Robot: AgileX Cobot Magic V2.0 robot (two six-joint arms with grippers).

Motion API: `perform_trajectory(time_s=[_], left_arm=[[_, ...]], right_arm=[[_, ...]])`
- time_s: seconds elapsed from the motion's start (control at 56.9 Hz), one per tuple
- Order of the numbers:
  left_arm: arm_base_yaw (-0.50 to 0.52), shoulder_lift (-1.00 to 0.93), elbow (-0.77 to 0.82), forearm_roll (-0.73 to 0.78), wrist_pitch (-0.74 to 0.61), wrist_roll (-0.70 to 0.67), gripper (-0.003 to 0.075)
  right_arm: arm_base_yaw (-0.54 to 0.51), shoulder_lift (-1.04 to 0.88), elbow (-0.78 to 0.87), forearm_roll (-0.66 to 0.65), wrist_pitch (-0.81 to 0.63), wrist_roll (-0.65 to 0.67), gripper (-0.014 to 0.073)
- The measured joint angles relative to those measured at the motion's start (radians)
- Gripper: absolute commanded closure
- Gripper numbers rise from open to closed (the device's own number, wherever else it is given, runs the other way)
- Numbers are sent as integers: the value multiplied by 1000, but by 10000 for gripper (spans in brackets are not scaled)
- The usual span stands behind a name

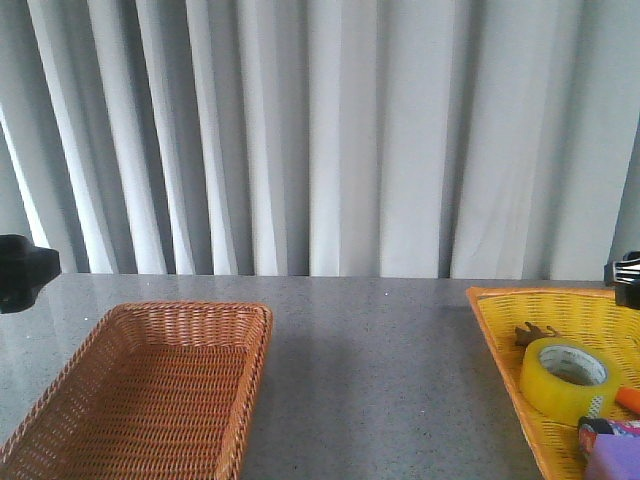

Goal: Transfer tape with both arms
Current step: 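Lower the right gripper onto the yellow tape roll in the yellow basket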

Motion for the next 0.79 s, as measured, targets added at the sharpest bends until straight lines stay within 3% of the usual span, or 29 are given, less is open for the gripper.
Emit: perform_trajectory(time_s=[0.334,0.792], left_arm=[[0,10,0,0,25,0,150],[0,10,0,0,54,0,150]], right_arm=[[0,323,-219,8,120,-106,25],[-30,437,-271,10,110,-184,25]])
